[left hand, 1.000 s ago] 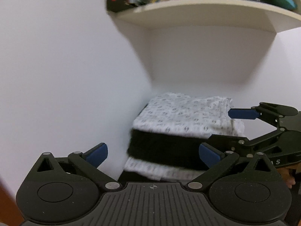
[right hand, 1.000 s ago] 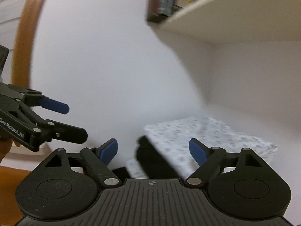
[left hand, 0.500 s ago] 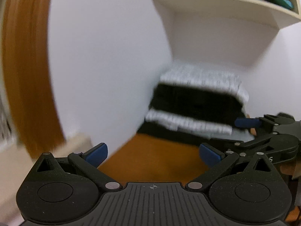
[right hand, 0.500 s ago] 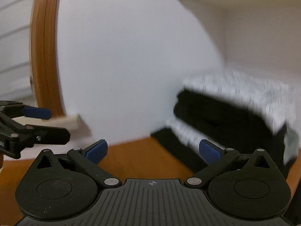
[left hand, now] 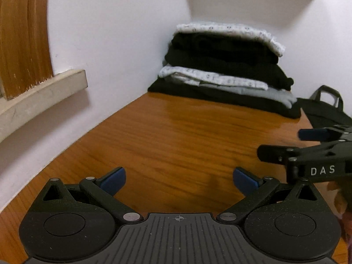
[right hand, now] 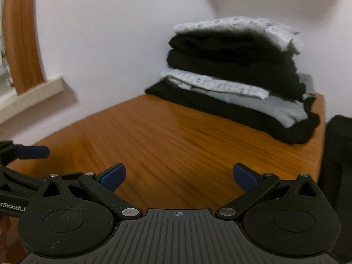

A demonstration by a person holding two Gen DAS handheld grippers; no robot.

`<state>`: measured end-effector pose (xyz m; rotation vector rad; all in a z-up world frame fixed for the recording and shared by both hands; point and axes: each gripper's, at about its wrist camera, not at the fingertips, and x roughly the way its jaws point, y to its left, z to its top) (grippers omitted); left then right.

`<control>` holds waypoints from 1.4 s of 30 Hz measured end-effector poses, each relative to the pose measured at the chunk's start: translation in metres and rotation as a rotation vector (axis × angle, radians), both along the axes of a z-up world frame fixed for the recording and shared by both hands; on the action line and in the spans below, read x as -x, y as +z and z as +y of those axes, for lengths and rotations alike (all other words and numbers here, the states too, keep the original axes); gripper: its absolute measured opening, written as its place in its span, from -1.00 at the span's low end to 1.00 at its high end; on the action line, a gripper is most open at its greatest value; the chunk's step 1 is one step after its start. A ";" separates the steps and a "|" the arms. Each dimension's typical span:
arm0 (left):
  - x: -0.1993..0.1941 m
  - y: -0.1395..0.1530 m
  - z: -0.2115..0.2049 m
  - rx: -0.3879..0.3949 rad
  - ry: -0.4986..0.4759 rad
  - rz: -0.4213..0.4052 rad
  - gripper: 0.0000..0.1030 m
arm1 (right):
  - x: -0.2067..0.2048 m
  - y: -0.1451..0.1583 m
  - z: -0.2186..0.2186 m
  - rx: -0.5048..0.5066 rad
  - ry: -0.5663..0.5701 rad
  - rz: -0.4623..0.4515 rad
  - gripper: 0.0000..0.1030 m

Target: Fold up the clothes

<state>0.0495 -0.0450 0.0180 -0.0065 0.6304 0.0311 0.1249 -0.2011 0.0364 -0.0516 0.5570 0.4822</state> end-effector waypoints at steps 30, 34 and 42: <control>0.001 -0.021 0.048 -0.005 0.110 0.085 1.00 | 0.024 -0.013 0.039 0.079 -0.092 0.103 1.00; 0.000 -0.022 0.049 -0.004 0.113 0.085 1.00 | 0.027 -0.014 0.041 0.105 -0.132 0.101 1.00; -0.001 -0.023 0.050 -0.003 0.108 0.084 1.00 | 0.028 -0.015 0.040 0.106 -0.138 0.102 1.00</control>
